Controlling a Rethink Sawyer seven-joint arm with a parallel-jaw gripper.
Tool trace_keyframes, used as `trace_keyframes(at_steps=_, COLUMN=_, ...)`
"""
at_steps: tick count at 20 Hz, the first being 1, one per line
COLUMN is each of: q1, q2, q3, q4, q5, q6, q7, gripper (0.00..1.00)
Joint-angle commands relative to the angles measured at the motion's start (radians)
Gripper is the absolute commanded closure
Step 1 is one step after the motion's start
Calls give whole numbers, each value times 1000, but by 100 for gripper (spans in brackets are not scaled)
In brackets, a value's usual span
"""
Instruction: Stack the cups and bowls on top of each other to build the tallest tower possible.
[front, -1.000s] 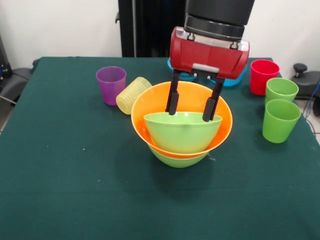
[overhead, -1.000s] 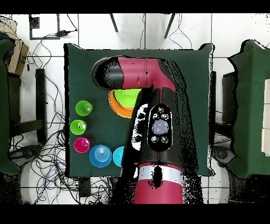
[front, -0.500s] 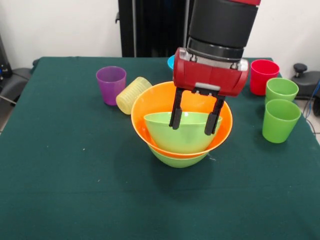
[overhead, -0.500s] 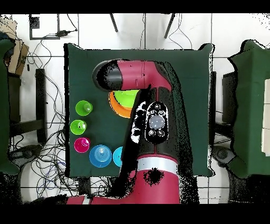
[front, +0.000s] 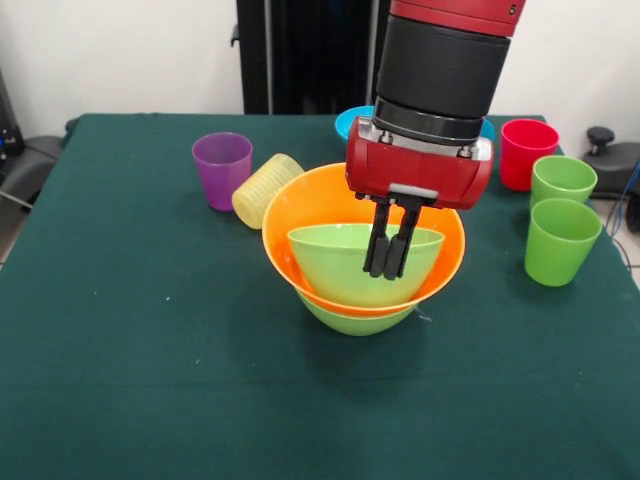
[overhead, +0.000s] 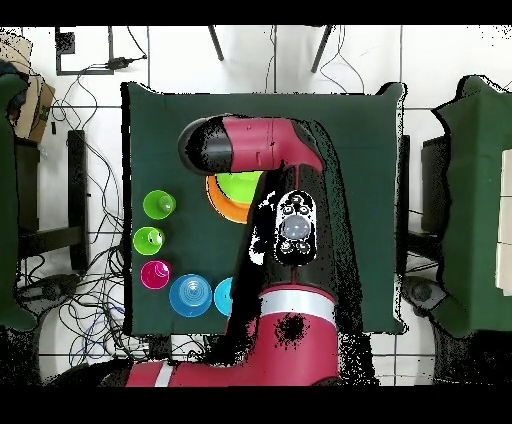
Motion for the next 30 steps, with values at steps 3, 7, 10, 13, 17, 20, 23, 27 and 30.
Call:
trace_keyframes(at_steps=3, q1=36, q2=-19, q3=43, q4=80, q5=-21, q6=3, q7=62, gripper=100)
trace_keyframes(at_steps=7, q1=45, q2=-24, q3=31, q4=83, q5=-22, q6=11, q7=55, gripper=0)
trace_keyframes(at_steps=10, q1=50, q2=-33, q3=26, q4=80, q5=-24, q6=12, q7=54, gripper=0)
trace_keyframes(at_steps=13, q1=46, q2=-37, q3=31, q4=98, q5=-12, q6=-2, q7=61, gripper=0)
trace_keyframes(at_steps=17, q1=47, q2=-19, q3=28, q4=114, q5=-16, q6=-38, q7=80, gripper=0)
trace_keyframes(at_steps=20, q1=63, q2=-5, q3=0, q4=125, q5=-29, q6=-77, q7=116, gripper=0)
trace_keyframes(at_steps=23, q1=65, q2=-20, q3=-8, q4=137, q5=-24, q6=-65, q7=111, gripper=0)
trace_keyframes(at_steps=27, q1=67, q2=-36, q3=-16, q4=161, q5=-22, q6=-66, q7=106, gripper=0)
trace_keyframes(at_steps=30, q1=66, q2=-17, q3=-15, q4=154, q5=-18, q6=-84, q7=111, gripper=0)
